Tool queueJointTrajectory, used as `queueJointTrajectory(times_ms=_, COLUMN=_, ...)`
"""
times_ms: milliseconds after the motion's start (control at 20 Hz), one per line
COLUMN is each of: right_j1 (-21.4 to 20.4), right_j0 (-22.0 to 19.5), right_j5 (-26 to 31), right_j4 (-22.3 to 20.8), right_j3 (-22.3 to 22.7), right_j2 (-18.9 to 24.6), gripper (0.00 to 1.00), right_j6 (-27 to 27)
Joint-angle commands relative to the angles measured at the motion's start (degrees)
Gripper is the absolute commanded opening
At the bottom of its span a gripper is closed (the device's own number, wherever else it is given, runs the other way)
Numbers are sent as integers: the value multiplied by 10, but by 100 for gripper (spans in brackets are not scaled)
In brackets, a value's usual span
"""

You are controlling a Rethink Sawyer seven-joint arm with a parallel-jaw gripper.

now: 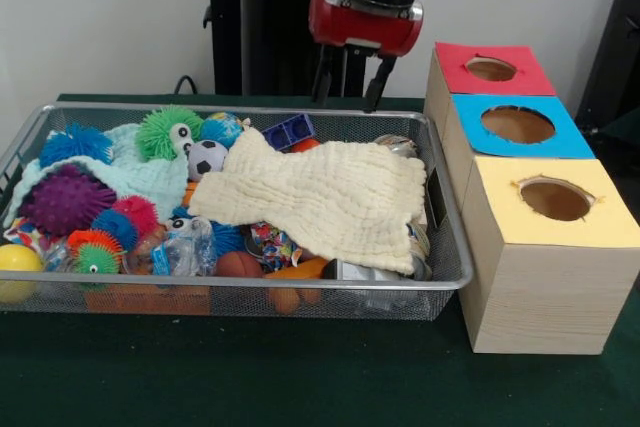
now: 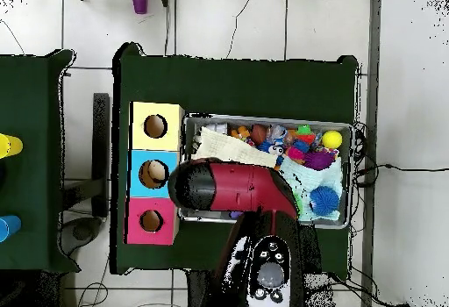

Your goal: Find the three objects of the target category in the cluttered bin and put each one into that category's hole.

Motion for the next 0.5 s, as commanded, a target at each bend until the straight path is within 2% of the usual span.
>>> queueJointTrajectory(times_ms=50, right_j1=65, right_j0=-23, right_j5=41, right_j4=-10, right_j3=-69, right_j2=22, gripper=100, right_j6=57)
queueJointTrajectory(times_ms=500, right_j1=109, right_j0=-24, right_j5=30, right_j4=-11, right_j3=-104, right_j2=12, gripper=100, right_j6=69)
